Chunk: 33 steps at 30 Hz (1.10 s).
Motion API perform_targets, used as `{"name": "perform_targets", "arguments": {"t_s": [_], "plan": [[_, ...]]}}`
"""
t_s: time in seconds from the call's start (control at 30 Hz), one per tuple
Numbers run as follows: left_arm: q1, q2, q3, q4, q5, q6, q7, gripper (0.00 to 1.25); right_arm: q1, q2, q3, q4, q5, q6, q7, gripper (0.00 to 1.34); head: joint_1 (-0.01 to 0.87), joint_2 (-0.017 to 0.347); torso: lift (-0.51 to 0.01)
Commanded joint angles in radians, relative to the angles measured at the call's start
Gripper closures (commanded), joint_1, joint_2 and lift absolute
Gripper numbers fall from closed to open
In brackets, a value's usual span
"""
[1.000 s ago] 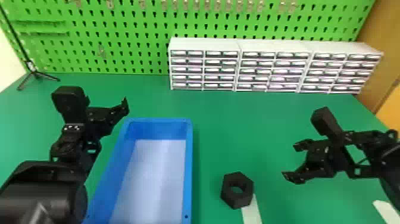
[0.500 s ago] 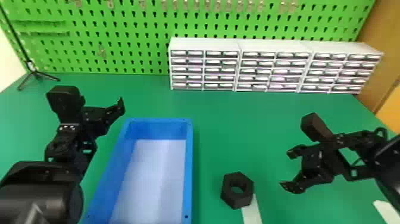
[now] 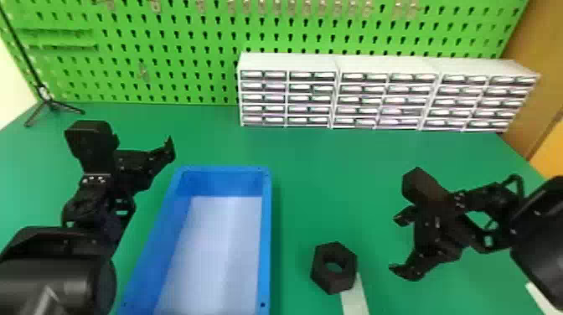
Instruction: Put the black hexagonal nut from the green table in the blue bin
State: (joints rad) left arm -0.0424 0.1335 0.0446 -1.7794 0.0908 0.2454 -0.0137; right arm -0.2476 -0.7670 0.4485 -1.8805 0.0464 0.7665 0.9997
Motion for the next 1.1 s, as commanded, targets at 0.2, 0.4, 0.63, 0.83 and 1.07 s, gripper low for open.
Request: {"name": "perform_targets", "arguments": {"t_s": [0.2,0.4,0.63,0.83,1.07], "plan": [[0.003,0.0,0.0,0.0,0.001,0.0,0.0,0.16,-0.004,0.002,0.003,0.0,-0.016,0.005,0.002,0.09,0.683,0.028,-0.096],[0.001,0.0,0.0,-0.003,0.003,0.002,0.0,0.16,-0.002,0.002,0.007,0.0,-0.017,0.007,0.002,0.09,0.683,0.028,-0.096],[-0.002,0.002,-0.002,-0.003,0.003,0.005,0.0,0.16,-0.006,0.002,0.01,0.001,-0.014,0.008,0.002,0.09,0.683,0.028,-0.096],[-0.004,0.002,-0.003,-0.003,0.0,0.006,0.0,0.16,-0.013,0.0,0.015,0.001,-0.011,0.011,0.002,0.09,0.683,0.028,-0.096],[-0.004,0.002,-0.005,-0.003,0.0,0.006,0.0,0.16,-0.016,-0.002,0.015,0.001,-0.013,0.013,0.002,0.09,0.683,0.028,-0.096]]}}
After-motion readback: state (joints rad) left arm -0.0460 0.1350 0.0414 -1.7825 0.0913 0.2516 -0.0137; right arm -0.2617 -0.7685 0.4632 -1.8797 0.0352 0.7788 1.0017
